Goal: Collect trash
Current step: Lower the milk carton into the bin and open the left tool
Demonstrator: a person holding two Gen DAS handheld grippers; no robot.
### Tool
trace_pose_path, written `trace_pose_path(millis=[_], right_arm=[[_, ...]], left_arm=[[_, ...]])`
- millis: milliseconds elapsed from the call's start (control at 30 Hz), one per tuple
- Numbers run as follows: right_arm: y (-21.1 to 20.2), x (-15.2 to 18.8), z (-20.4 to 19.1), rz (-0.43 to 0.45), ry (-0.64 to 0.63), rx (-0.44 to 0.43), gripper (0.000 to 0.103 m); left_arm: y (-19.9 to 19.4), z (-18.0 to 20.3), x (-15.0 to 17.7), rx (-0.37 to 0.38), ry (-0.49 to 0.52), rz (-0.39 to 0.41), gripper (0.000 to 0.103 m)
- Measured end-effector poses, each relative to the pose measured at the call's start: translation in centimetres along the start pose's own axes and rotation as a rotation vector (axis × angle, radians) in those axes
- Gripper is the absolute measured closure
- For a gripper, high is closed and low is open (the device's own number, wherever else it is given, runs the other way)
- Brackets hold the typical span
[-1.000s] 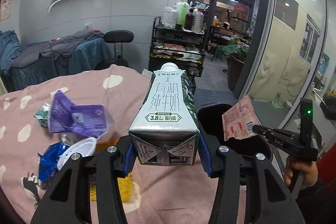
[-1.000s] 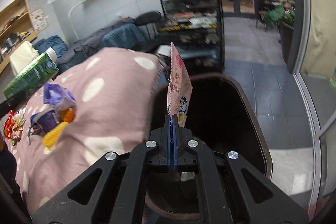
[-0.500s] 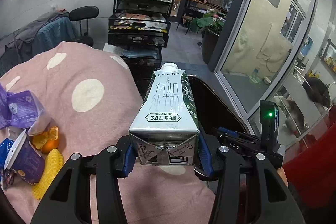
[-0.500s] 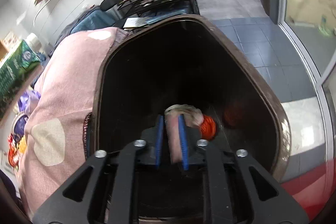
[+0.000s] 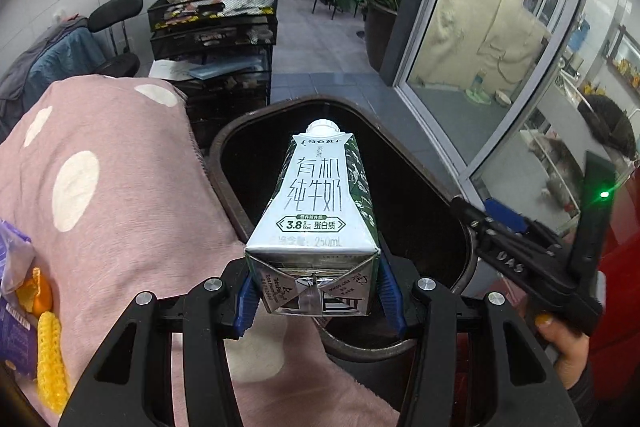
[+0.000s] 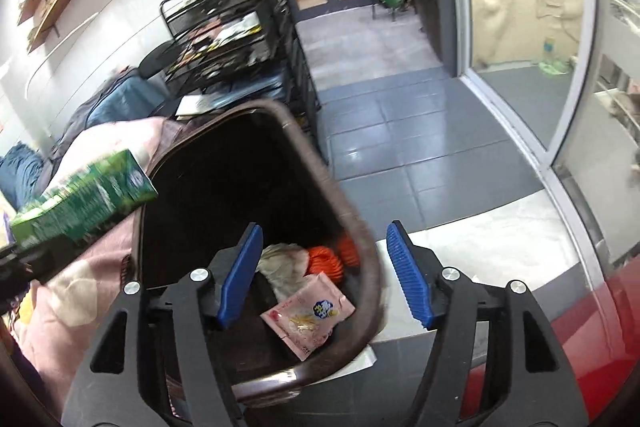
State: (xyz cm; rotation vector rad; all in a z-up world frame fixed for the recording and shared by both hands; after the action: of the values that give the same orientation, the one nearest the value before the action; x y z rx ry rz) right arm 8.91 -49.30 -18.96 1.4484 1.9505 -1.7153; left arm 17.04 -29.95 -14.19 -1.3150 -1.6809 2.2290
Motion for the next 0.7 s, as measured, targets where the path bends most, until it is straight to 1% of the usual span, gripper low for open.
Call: trace_pose_path(millis=[267,367,467,500,533,567,600,633,700], right_arm=[[-1.1,-0.9,2.0,0.018,0.039,0.016,0.034],[-1.1,-1.0,2.1,0.011,0.048,0.015,0.033],[-1.3,-0.9,2.2,0.011,0.050,0.017,0.033],[-1.3,-1.0,2.2,0.013,0.051,0.016,0.031],[-1.3,-1.1,2.2,0.014,0.052,0.015,0.028],[-1.3,-1.1,2.2,0.017,0.053,0.015,0.028],[-1.3,-1.2,2.1,0.018,0.053,0.014,0.027],[-1.3,-1.3,2.0,0.021,0.052,0.012,0.026],[-1.4,-1.4,1.8,0.024,0.052,0.009,0.024]], left_arm=[[3.7,2.1,0.2,0.003,0.071,-0.134,0.053],[4.7,2.5,0.6,-0.021,0.113,-0.172,0.053],[5.4,2.8,1.1,-0.049,0.149,-0.194,0.052],[5.4,2.8,1.2,-0.053,0.156,-0.198,0.048],[5.4,2.8,1.2,-0.058,0.160,-0.196,0.041],[5.3,2.7,1.2,-0.064,0.164,-0.190,0.037],[5.2,2.8,1.1,-0.064,0.166,-0.183,0.029],[5.1,2.8,1.0,-0.063,0.166,-0.176,0.025],[5.0,2.9,0.8,-0.068,0.169,-0.159,0.023]])
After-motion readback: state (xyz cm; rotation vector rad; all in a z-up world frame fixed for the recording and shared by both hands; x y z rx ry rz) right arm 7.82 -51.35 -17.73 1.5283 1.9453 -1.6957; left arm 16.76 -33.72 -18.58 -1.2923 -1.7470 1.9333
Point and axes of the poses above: each gripper's, at about its wrist camera, not at the fingertips, and y roughly the way its jaws point, z to its right, x to its underside, the point moved 10 cm from there along y, roughly the way its jaws point, and after that the axes turned 6 degrees about -x, right-handed, at the moved point
